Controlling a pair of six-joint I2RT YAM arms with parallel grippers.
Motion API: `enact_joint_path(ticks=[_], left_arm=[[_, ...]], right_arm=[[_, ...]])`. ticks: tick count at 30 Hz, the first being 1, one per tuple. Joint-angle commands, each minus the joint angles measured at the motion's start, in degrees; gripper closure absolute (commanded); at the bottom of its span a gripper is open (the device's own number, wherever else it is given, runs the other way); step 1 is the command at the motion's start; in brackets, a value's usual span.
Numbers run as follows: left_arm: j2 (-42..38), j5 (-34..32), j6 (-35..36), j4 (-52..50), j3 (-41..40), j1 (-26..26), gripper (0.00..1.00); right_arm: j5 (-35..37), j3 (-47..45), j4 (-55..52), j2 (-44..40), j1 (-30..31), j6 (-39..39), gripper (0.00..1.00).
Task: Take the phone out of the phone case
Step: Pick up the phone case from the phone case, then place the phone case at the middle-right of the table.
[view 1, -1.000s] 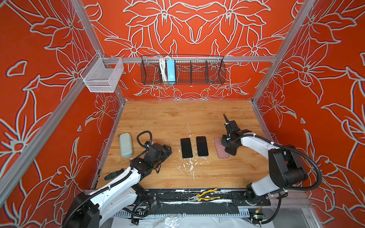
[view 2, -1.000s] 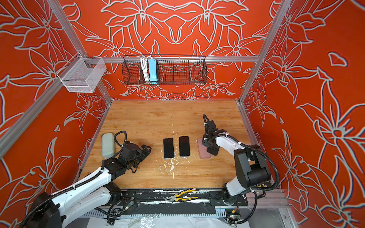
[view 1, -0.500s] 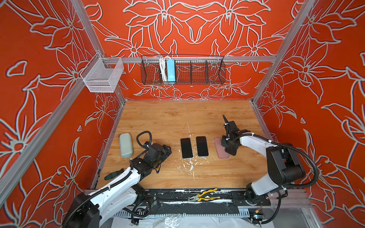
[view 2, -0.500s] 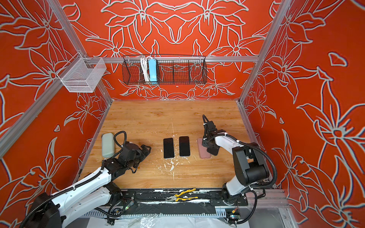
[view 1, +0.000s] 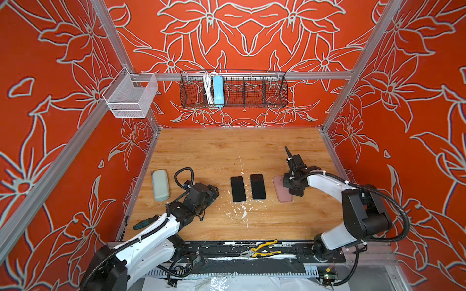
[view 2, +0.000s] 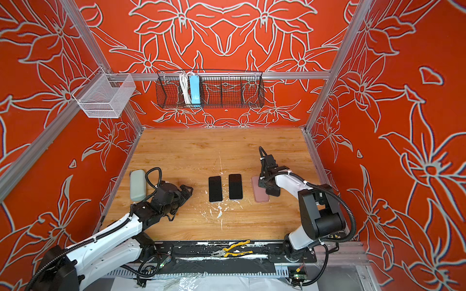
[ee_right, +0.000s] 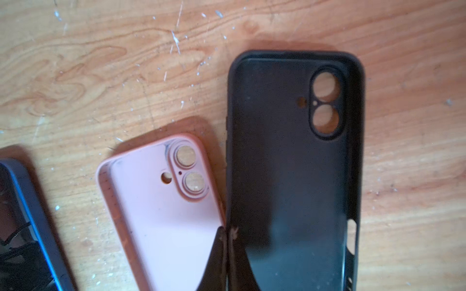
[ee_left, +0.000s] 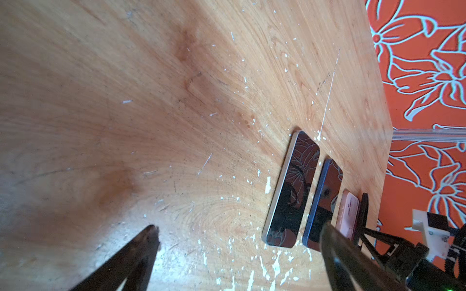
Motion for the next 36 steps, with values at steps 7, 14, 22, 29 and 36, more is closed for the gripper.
enact_joint_path(ticks=[7,14,22,29,36], left_arm=[[-0.43,-0.33,-0.40,-0.29,-0.86,0.29,0.02],[-1.23,-0.66,-0.31,-0.64,-1.00,0.29,0.02],[-2.03,-1.13,-0.75,-0.86,-1.43,0.38,0.02],[-1.77,-1.14,-0.57,-0.60,-1.27,0.47,0.02],[-2.59,-0.61,-0.38,-0.51,-0.94,0.56,0.03]], right_arm=[[4.22,0.76,-4.66,-3.59,-2.23,-4.44,0.97],[3.55,1.97,-4.92,-2.28,-7.00,-7.24,0.97],[1.74,0.04,-2.18,0.42,-8.26,-7.26,0.95],[1.14,0.72,-2.87,1.47,-8.25,-6.76,0.87],[0.36,-0.42,-2.15,0.82,-8.26,-5.52,0.74]])
